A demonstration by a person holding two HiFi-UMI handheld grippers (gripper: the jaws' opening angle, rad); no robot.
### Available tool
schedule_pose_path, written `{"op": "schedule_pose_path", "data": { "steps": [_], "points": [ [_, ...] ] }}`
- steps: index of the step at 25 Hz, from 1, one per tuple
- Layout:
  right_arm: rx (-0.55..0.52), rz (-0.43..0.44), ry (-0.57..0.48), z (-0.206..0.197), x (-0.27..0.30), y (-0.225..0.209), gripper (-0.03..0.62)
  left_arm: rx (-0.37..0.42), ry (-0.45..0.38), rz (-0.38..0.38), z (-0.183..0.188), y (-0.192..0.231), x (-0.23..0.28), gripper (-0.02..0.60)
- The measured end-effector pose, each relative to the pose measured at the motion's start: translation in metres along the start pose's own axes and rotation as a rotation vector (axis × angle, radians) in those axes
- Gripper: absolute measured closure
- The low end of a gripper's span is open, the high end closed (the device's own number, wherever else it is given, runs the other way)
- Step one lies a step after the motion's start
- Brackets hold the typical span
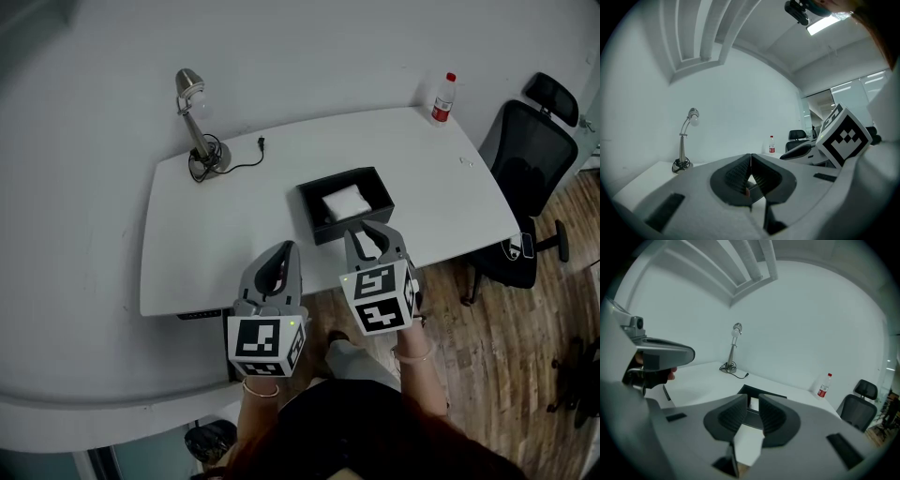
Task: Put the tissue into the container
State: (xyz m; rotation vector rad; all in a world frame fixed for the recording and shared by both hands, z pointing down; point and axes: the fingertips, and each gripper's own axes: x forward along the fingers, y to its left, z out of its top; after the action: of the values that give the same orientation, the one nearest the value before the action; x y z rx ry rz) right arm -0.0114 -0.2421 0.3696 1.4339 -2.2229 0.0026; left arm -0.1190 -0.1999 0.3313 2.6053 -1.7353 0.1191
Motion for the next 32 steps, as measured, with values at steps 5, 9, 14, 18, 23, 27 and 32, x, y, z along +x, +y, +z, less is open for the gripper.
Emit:
{"op": "schedule_pose_path", "data": {
  "steps": [5, 9, 14, 18, 23, 27, 32],
  "points": [
    [-0.009, -0.010, -0.024, 0.002, -0.019, 0.010, 0.520, -0.005, -0.010, -0.002, 0.000, -0.005, -0.018, 0.554],
    [-0.016, -0.023, -0.047, 0.005, -0.033, 0.014, 0.537, -0.005, -0.020, -0.003, 0.002, -0.009, -0.030, 0.554],
    [0.004, -0.032, -0.093, 0.007, -0.051, 0.021, 0.547, -0.003, -0.031, -0.009, 0.005, -0.017, -0.044, 0.554],
    [0.028, -0.044, -0.136, 0.008, -0.067, 0.024, 0.556, 0.014, -0.038, -0.024, 0.007, -0.030, -0.054, 0.554],
    [0.027, -0.061, -0.179, 0.008, -0.085, 0.031, 0.563, 0.041, -0.045, -0.036, 0.009, -0.043, -0.065, 0.554],
    [0.055, -0.053, -0.214, 0.005, -0.101, 0.038, 0.571, 0.045, -0.051, -0.034, 0.010, -0.049, -0.077, 0.554],
    [0.058, -0.036, -0.266, 0.004, -0.121, 0.049, 0.574, 0.044, -0.055, -0.023, 0.007, -0.055, -0.093, 0.554]
  ]
}}
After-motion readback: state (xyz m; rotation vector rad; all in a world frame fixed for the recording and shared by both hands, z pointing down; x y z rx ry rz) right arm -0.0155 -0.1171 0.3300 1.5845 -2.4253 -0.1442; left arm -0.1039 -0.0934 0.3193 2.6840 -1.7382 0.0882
